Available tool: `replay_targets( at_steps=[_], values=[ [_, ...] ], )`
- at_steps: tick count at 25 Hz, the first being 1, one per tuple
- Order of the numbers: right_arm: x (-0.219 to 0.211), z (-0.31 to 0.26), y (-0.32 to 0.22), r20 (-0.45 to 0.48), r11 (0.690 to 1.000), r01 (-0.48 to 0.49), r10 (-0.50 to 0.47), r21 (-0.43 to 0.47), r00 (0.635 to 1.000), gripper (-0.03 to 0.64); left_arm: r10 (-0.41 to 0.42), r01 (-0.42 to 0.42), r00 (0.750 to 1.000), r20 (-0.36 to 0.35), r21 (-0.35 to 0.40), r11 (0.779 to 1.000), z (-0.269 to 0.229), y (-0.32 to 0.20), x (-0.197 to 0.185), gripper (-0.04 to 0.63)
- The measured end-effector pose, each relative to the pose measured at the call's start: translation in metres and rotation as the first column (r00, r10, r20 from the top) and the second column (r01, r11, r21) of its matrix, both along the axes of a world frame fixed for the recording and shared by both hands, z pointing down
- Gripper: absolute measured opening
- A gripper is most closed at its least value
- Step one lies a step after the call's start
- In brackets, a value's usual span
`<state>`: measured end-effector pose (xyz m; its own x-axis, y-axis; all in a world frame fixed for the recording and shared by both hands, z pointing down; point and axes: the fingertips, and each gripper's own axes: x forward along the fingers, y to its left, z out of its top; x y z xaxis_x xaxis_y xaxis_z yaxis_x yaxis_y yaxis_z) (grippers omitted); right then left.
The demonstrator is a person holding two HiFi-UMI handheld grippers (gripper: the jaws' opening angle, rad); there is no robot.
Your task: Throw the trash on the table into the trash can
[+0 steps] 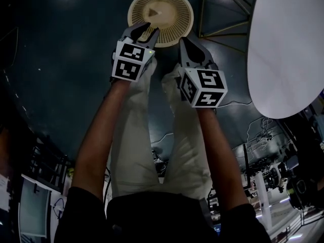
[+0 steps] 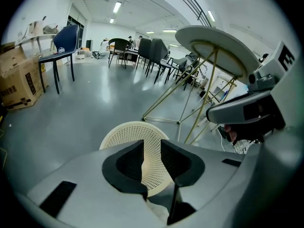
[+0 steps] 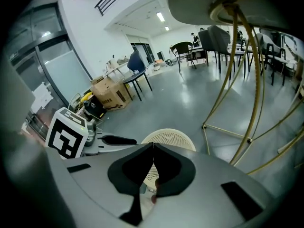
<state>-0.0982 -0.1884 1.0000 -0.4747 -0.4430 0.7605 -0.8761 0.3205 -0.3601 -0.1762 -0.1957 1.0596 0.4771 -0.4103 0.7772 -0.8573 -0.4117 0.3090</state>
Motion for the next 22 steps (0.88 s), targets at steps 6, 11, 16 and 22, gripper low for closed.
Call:
replay_targets(
  at_steps=[6, 11, 16, 22],
  values=[
    [0.011, -0.029, -0.015, -0.008, 1.0, 0.018, -0.018, 0.024, 1.0, 0.018, -0.006, 0.005, 1.0, -0.029, -0.024, 1.0, -0.03, 0.0, 0.014, 0.099],
    [0.014, -0.067, -0.011, -0.014, 0.998, 0.042, -0.042, 0.035, 0.999, 0.018, -0.007, 0.007, 1.0, -0.021, -0.001, 1.0, -0.07, 0.004, 0.016, 0.035],
    [0.017, -0.102, -0.012, -0.021, 0.997, 0.066, -0.065, 0.05, 0.998, 0.018, -0.006, 0.006, 1.0, -0.015, 0.003, 1.0, -0.107, 0.011, 0.019, 0.025],
    [0.013, -0.158, -0.02, -0.023, 0.993, 0.085, -0.083, 0.082, 0.996, 0.018, 0.005, -0.004, 1.0, -0.025, 0.041, 0.999, -0.173, -0.002, 0.024, 0.017]
  ],
)
